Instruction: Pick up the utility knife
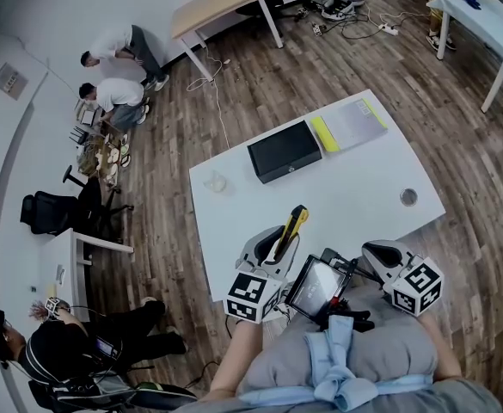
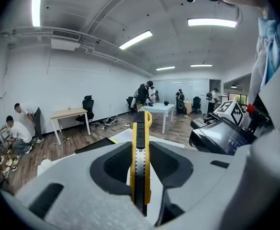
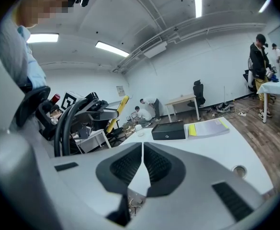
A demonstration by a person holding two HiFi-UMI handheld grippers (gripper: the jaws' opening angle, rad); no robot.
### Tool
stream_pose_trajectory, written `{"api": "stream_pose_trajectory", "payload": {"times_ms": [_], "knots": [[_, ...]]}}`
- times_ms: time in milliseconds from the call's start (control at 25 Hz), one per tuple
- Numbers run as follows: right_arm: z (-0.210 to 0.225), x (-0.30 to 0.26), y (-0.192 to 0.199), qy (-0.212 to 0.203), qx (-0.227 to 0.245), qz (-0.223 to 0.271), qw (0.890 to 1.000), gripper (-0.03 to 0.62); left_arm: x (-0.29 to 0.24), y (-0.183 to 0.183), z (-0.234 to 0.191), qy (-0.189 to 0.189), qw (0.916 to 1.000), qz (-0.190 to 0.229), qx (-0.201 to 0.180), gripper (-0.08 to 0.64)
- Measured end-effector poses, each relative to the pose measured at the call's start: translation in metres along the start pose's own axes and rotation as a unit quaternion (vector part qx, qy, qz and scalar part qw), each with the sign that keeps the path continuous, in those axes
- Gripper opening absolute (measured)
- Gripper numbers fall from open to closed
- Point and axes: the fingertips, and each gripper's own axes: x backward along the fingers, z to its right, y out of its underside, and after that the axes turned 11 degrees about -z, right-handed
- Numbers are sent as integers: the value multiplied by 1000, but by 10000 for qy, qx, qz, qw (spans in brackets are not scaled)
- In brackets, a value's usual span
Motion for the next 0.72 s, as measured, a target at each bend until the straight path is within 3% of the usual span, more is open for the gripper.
{"api": "stream_pose_trajectory", "payload": {"times_ms": [720], "knots": [[-1, 2, -1, 214, 345, -96, 9991, 28, -3, -1, -4, 16, 9999, -60, -86, 124]]}}
